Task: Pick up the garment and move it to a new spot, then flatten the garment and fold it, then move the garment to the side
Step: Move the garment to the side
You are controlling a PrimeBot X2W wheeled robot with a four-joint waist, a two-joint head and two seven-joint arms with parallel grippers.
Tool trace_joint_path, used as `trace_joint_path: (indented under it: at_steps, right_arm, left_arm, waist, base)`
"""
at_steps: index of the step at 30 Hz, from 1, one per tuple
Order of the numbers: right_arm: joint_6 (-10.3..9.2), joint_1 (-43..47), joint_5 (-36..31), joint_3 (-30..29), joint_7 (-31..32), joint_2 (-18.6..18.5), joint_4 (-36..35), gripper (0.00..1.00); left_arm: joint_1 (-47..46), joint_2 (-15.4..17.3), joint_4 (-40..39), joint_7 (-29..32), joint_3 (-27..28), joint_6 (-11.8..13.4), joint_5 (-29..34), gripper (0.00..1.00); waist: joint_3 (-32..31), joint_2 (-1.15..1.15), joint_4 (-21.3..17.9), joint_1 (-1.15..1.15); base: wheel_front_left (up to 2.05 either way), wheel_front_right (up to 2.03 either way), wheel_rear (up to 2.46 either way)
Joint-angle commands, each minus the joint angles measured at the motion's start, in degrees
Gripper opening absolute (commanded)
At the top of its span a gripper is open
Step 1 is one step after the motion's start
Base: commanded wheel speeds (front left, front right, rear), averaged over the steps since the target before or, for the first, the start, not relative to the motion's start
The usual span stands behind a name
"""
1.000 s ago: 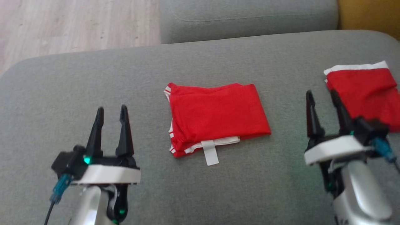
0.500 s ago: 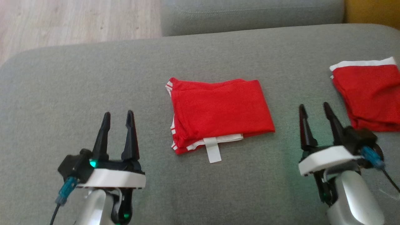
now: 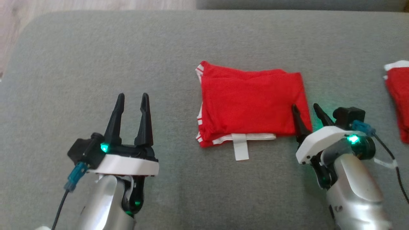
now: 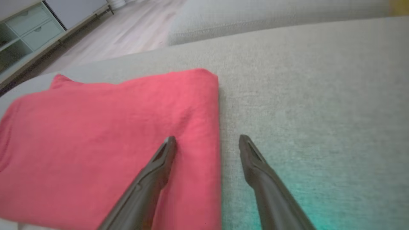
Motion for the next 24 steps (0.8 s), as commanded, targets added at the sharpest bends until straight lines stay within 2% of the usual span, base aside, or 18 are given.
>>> trace_joint_path:
  at_steps: [1,7,8,9,10,17,24]
  right_arm:
    - [-0.04,-2.24,0.27,1.67,0.06,0.25,-1.08,1.0]
    - [-0.04,-4.9,1.93,4.09,2.15,0.04,6.09,1.0]
    - [-0.04,-5.25,2.08,4.74,2.0,-0.07,6.84,0.78]
    - [-0.04,-5.59,2.01,5.48,1.36,-0.25,7.34,0.18]
    - [-0.04,-5.96,1.85,6.05,0.46,-0.5,7.73,0.0]
    - [-0.04,-8.4,-1.96,9.43,-6.75,-3.55,8.75,0.0]
    - [-0.04,-10.64,-5.36,12.39,-9.13,-10.09,5.02,0.0]
  left_arm:
    - [-2.37,0.44,-1.72,-0.29,1.26,0.41,-0.24,1.0]
    - [-2.91,0.44,-1.42,-0.29,0.86,0.69,-0.6,1.0]
    - [-2.89,0.44,-1.39,-0.29,0.9,0.73,-0.62,1.0]
    - [-2.8,0.44,-1.35,-0.29,1.01,0.79,-0.62,1.0]
    - [-2.68,0.44,-1.32,-0.29,1.15,0.86,-0.61,1.0]
    - [-2.29,0.44,-1.3,-0.29,1.19,0.7,-0.23,1.0]
    - [-2.62,0.44,-2.27,-0.29,-0.38,0.75,-0.57,1.0]
  waist:
    - [1.01,0.0,1.12,-0.01]
    - [1.66,0.0,2.46,-0.01]
    - [1.58,0.0,2.45,-0.01]
    - [1.4,0.0,2.33,-0.01]
    - [1.23,0.0,2.13,-0.01]
    - [-0.9,0.0,-1.11,-0.01]
    - [-1.95,0.0,-5.96,-0.01]
  base:
    - [0.0,0.0,0.0]
    - [0.0,0.0,0.0]
    - [0.0,0.0,0.0]
    - [0.0,0.0,0.0]
    - [0.0,0.0,0.0]
    - [0.0,0.0,0.0]
    - [0.0,0.0,0.0]
